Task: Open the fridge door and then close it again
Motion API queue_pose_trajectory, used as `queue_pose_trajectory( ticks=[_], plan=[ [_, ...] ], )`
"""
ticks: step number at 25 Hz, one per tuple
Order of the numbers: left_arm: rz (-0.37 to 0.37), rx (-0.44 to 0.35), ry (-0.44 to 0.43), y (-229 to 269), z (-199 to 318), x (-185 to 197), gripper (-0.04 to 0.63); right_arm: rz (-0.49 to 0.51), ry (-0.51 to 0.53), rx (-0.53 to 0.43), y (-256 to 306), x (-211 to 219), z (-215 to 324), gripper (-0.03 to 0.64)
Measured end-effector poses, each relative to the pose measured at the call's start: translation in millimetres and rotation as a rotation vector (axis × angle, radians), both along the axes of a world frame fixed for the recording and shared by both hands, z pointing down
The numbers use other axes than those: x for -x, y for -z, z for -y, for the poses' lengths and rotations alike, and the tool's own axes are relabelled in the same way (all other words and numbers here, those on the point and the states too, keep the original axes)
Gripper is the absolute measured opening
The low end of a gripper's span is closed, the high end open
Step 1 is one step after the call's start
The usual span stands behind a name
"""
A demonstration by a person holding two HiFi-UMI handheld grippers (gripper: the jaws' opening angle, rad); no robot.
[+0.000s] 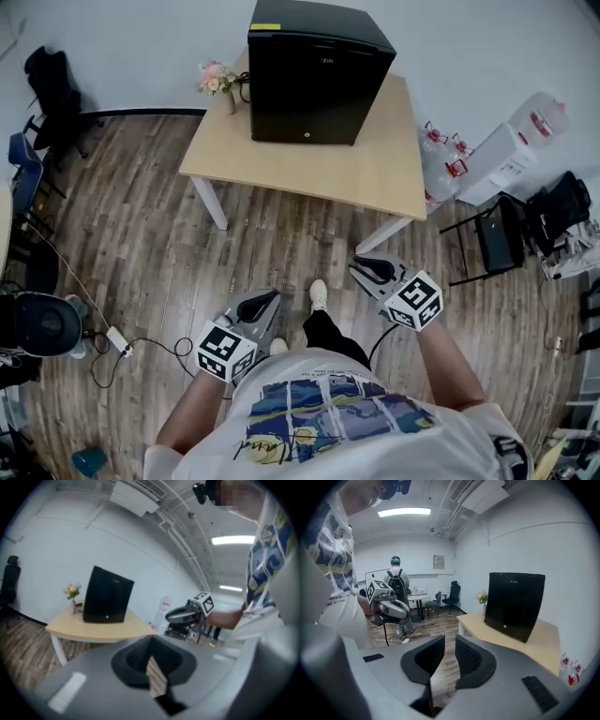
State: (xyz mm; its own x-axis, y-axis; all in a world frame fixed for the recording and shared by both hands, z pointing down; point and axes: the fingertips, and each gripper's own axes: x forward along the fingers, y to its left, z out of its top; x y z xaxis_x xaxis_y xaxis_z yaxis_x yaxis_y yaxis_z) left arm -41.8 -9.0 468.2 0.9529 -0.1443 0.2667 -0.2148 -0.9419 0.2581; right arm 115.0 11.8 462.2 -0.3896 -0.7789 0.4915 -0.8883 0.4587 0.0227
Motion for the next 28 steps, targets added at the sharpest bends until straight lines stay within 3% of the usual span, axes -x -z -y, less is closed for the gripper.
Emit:
queue_pose_trajectory(
  ticks=[16,23,28],
  plan=[
    [0.001,-0.049,0.362,32,143,-59,0.008,-0.272,0.342,-0.229,130,-106,312,0.1],
    [0.013,-0.055,0.505,31,169,-70,0.008,-0.349,0.397,-0.283,173,-117,424,0.097],
    [0.021,-0.044,0.614,24,168,-61,0.008,-0.375,0.421,-0.292,188,-108,475,0.098]
  ],
)
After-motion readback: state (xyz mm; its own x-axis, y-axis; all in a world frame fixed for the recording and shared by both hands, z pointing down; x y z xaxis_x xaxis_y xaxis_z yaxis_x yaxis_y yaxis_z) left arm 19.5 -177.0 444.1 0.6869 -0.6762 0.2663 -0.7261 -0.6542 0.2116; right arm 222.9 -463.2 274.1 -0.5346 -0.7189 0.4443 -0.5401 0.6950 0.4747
